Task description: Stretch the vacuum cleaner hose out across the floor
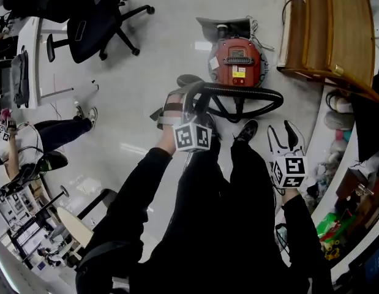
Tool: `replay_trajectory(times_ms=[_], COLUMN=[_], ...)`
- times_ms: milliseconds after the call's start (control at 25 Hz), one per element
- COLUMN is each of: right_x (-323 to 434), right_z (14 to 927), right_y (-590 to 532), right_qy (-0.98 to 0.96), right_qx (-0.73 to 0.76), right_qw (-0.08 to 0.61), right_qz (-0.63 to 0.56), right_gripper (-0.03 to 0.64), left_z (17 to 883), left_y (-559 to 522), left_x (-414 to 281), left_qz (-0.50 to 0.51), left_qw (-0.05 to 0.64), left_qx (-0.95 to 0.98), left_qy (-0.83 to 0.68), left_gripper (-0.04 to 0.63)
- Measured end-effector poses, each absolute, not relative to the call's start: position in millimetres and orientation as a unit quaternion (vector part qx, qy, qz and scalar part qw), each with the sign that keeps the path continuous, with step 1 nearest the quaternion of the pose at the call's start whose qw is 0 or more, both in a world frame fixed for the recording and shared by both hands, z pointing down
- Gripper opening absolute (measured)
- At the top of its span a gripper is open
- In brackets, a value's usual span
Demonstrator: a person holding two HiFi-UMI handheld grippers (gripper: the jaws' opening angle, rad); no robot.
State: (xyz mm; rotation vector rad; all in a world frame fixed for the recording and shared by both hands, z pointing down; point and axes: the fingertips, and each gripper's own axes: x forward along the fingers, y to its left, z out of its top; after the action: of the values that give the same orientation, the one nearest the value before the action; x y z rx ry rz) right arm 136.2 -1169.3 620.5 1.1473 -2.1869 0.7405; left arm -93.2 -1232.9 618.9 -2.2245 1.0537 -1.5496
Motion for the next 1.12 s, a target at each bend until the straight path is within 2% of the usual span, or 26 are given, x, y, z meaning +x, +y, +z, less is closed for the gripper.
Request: replay_trajectory(times_ms=[40, 120, 280, 440, 520, 600, 760, 920, 1000, 1120], right_x=[139.1, 140.5, 125.8, 98.1, 81.8, 63.8, 10.3, -48.3, -79.1, -113.5], right_z=[613.1, 606.3, 626.9, 659.0, 660.2, 644.1, 573.7, 497.6, 466.8, 440.7], right_y=[-1169.3, -1169.5, -1155.3, -1105.5, -1085.3, -1066.8, -1031.5, -1017.1, -1014.3, -1015.1], right_qy=[-0.819, -0.832, -0.871, -0.869, -0.865, -0.867, -0.887, -0.892, -0.881, -0.850], right_qx=[0.417, 0.386, 0.273, 0.183, 0.160, 0.140, 0.089, 0.093, 0.105, 0.123], right_qw=[0.293, 0.326, 0.388, 0.449, 0.469, 0.475, 0.445, 0.441, 0.462, 0.512], right_qz=[0.264, 0.229, 0.123, 0.104, 0.074, 0.059, 0.086, 0.041, 0.012, -0.012], right_gripper=[0.248, 0.293, 0.327, 0.333, 0.324, 0.173, 0.172, 0.169, 0.169, 0.169], left_z=[602.5, 574.9, 534.1, 496.6, 478.0, 463.5, 462.5, 502.2, 523.9, 535.2], left_y=[-1214.9, -1182.5, -1132.1, -1095.3, -1084.6, -1072.9, -1052.1, -1040.5, -1032.7, -1025.8], left_x=[-92.6, -89.9, -79.5, -91.2, -104.0, -124.0, -205.2, -281.9, -308.3, -339.9], left_qz=[-0.533, -0.541, -0.554, -0.544, -0.541, -0.537, -0.508, -0.461, -0.440, -0.435], left_qw=[0.118, 0.120, 0.128, 0.105, 0.105, 0.107, 0.052, -0.027, -0.057, -0.039], left_qx=[-0.757, -0.751, -0.737, -0.730, -0.728, -0.728, -0.734, -0.762, -0.779, -0.784], left_qy=[0.360, 0.359, 0.366, 0.400, 0.409, 0.413, 0.447, 0.454, 0.444, 0.441], left_gripper=[0.179, 0.179, 0.178, 0.175, 0.175, 0.175, 0.175, 0.172, 0.172, 0.172])
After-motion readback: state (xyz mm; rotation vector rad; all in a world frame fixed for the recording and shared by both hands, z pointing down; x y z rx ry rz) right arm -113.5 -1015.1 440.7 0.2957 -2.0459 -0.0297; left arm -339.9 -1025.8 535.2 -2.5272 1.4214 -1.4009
